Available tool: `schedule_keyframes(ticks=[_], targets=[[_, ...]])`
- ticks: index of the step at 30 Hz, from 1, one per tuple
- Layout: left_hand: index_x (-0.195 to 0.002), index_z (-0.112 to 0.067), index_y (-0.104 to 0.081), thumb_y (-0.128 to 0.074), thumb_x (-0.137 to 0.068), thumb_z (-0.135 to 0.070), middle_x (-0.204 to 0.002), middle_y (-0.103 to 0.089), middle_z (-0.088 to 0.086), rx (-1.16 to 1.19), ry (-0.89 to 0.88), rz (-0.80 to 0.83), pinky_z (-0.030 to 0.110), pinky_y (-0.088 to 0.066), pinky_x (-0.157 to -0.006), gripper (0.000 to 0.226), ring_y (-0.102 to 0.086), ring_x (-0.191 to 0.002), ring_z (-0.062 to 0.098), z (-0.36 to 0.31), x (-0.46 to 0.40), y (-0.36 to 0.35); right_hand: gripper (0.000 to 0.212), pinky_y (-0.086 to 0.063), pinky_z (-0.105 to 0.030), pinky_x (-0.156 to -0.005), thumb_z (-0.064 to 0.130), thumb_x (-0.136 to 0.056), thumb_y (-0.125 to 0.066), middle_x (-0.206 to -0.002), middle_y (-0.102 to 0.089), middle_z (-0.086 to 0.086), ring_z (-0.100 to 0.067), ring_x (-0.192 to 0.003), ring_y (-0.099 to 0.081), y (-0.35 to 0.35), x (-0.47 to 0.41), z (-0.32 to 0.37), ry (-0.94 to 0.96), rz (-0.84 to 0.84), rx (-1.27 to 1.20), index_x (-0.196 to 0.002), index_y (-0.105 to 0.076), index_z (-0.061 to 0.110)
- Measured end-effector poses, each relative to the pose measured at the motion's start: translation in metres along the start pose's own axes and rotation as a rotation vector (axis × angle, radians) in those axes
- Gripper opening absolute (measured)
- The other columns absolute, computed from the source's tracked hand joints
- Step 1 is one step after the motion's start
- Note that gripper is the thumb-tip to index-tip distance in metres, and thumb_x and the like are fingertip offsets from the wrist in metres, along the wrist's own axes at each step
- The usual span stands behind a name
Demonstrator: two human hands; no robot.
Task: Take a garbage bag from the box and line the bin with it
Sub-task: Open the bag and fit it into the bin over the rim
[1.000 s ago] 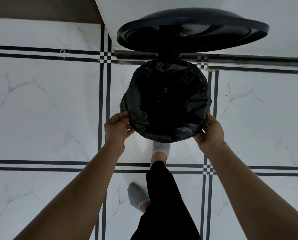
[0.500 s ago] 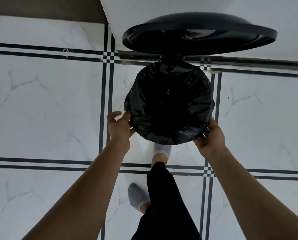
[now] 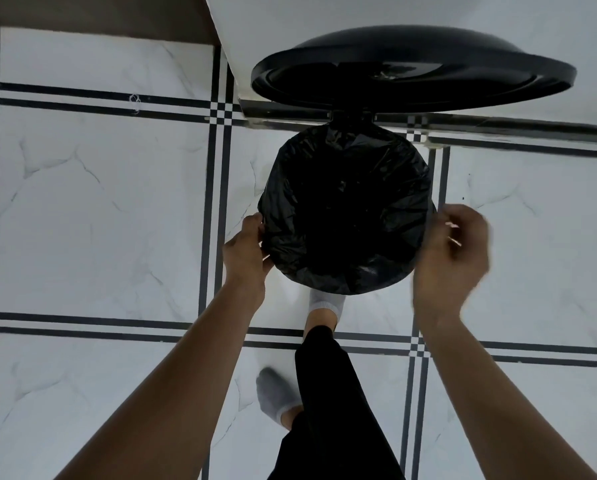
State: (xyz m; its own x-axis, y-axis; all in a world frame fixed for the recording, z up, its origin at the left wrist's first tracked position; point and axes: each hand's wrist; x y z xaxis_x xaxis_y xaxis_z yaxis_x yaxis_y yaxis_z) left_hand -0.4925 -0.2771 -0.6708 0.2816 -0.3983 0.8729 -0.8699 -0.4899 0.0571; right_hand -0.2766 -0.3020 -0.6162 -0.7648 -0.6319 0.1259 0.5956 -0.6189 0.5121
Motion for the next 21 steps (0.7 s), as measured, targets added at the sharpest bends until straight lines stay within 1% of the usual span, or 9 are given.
schedule_keyframes(ticks=[2,4,5,7,9,12,15,18,21], targets=[[-0.090,-0.012,-0.071,-0.063,-0.096,-0.036,-0.084,-0.070,0.002,0.007,0.010,-0.007,0.038,-0.062,-0.086,0.026,-0.069,-0.091,0.021,0.000,0.000,-0.001,0.024,-0.048,-0.014,-0.084,0.011,-0.092,-0.054,-0.105,-0.071,0.000,-0.004,-0.091,-0.066,-0.028,0.009,0.011,0.242,0.351,0.093,-0.106,-0.073,0.014],[-0.085,-0.014,-0.070,-0.062,-0.097,-0.035,-0.081,-0.070,0.001,0.032,0.027,-0.015,0.037,-0.061,-0.083,0.026,-0.069,-0.088,0.020,0.000,0.001,-0.002,0.030,-0.050,-0.019,-0.089,0.014,-0.091,-0.052,-0.110,-0.072,-0.004,-0.015,-0.099,-0.068,-0.070,0.006,0.008,0.373,0.680,0.424,-0.111,-0.074,0.016],[-0.084,-0.014,-0.070,-0.061,-0.098,-0.035,-0.080,-0.071,0.000,0.042,0.029,-0.018,0.036,-0.060,-0.080,0.026,-0.068,-0.087,0.019,0.000,0.001,-0.002,0.032,-0.053,-0.027,-0.092,0.015,-0.091,-0.052,-0.114,-0.071,-0.009,-0.024,-0.105,-0.068,-0.091,0.002,0.002,0.348,0.812,0.614,-0.116,-0.073,0.014],[-0.083,-0.014,-0.069,-0.060,-0.098,-0.033,-0.078,-0.070,-0.002,0.045,0.024,-0.027,0.033,-0.058,-0.075,0.026,-0.068,-0.086,0.017,0.003,0.000,-0.004,0.036,-0.052,-0.039,-0.097,0.016,-0.094,-0.051,-0.123,-0.067,-0.019,-0.038,-0.117,-0.064,-0.132,-0.014,-0.022,0.172,1.029,0.940,-0.125,-0.067,0.008],[-0.084,-0.013,-0.068,-0.059,-0.097,-0.031,-0.080,-0.069,-0.001,0.049,0.005,-0.042,0.030,-0.057,-0.072,0.024,-0.067,-0.086,0.017,0.007,-0.004,-0.005,0.041,-0.047,-0.044,-0.106,0.020,-0.097,-0.046,-0.135,-0.061,-0.021,-0.039,-0.128,-0.057,-0.163,-0.029,-0.050,0.105,1.195,1.188,-0.132,-0.062,0.004],[-0.085,-0.012,-0.064,-0.061,-0.092,-0.030,-0.084,-0.060,0.007,0.064,-0.008,-0.083,0.034,-0.058,-0.078,0.019,-0.062,-0.085,0.020,0.011,-0.007,-0.010,0.054,-0.041,-0.049,-0.113,0.030,-0.095,-0.042,-0.151,-0.049,-0.020,-0.039,-0.140,-0.045,-0.191,-0.049,-0.093,0.205,1.279,1.414,-0.144,-0.052,0.010],[-0.082,-0.016,-0.058,-0.061,-0.083,-0.037,-0.081,-0.048,0.005,0.047,-0.020,-0.130,0.038,-0.048,-0.076,0.021,-0.048,-0.080,0.024,0.013,-0.008,-0.014,0.054,-0.039,-0.049,-0.113,0.029,-0.099,-0.040,-0.155,-0.043,-0.021,-0.041,-0.143,-0.038,-0.193,-0.054,-0.091,0.213,1.282,1.452,-0.148,-0.046,0.009],[-0.081,-0.018,-0.058,-0.059,-0.080,-0.041,-0.081,-0.046,0.004,0.040,-0.022,-0.154,0.037,-0.045,-0.077,0.023,-0.045,-0.079,0.022,0.011,-0.005,-0.015,0.047,-0.038,-0.046,-0.113,0.023,-0.101,-0.039,-0.150,-0.049,-0.021,-0.038,-0.139,-0.045,-0.187,-0.055,-0.082,0.312,1.270,1.469,-0.143,-0.053,0.006],[-0.082,-0.019,-0.055,-0.057,-0.081,-0.040,-0.084,-0.045,0.002,0.043,-0.004,-0.119,0.038,-0.042,-0.076,0.021,-0.042,-0.081,0.022,0.007,-0.004,-0.015,0.042,-0.039,-0.041,-0.110,0.016,-0.099,-0.043,-0.143,-0.057,-0.018,-0.035,-0.135,-0.048,-0.177,-0.055,-0.074,0.367,1.248,1.424,-0.136,-0.059,0.003]])
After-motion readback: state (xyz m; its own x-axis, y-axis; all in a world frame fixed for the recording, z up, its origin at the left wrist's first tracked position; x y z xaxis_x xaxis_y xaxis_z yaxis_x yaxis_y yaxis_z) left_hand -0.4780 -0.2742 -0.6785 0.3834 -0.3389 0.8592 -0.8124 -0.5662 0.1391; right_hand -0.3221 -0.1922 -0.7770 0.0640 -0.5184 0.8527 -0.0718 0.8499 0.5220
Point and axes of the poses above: each hand's wrist, its own x-axis away from the middle knuckle, its own y-axis out of the back of the hand, z = x × y
